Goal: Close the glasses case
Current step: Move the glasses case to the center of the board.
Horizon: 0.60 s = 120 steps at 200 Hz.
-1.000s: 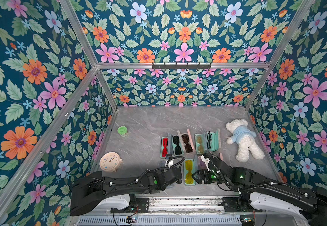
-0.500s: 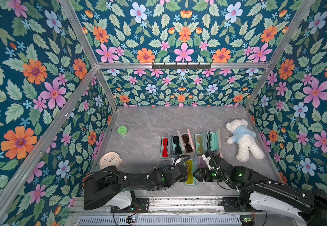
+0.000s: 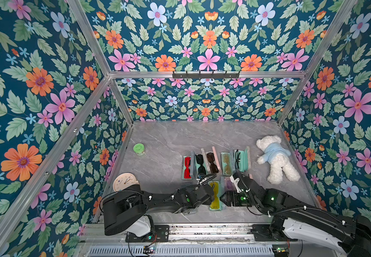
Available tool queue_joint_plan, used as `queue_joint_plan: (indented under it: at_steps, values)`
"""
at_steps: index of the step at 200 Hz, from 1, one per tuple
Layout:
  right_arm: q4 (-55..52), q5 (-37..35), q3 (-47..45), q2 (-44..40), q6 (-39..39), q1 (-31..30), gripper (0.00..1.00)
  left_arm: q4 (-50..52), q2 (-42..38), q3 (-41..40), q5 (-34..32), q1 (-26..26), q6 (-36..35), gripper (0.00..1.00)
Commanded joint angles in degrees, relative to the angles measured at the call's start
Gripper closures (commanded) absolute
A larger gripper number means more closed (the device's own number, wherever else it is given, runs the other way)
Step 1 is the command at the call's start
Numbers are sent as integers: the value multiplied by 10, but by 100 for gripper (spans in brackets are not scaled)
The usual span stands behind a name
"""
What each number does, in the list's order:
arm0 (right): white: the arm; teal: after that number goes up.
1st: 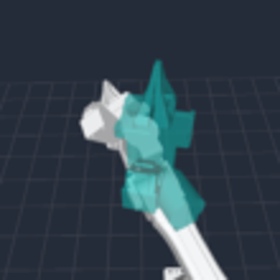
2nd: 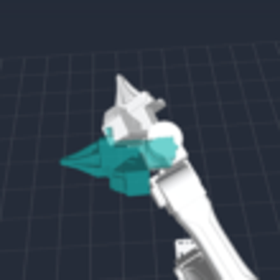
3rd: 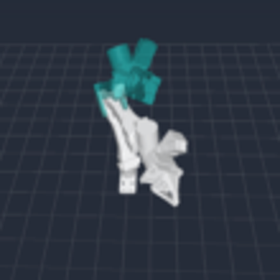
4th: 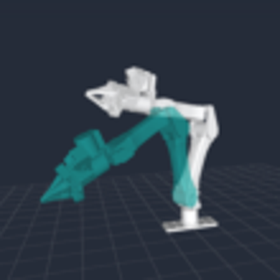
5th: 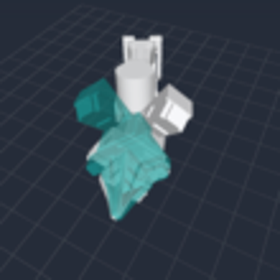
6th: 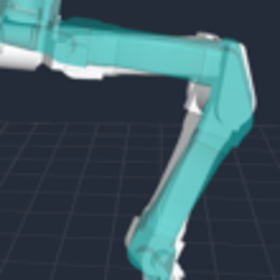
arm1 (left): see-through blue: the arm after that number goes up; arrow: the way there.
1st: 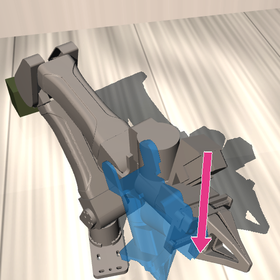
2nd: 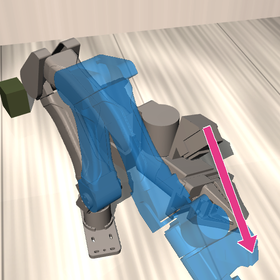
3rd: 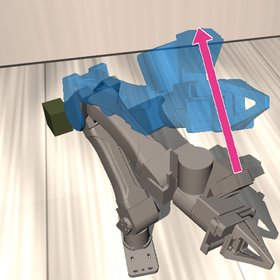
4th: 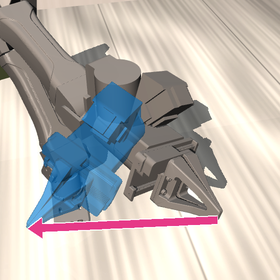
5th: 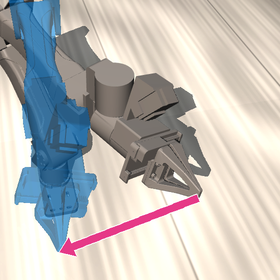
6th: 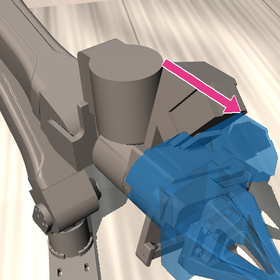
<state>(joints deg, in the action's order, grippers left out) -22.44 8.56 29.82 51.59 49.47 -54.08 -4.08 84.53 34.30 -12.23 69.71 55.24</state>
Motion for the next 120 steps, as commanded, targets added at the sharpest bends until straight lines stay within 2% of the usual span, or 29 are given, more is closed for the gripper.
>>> queue_joint_plan:
  at_steps: [1,120]
  values:
    - [5,0,0,1,1,1,17,-4,10,7,6,-5,-8,68]
    - [15,7,-9,10,0,10,21,-27,49,2,17,-12,-14,78]
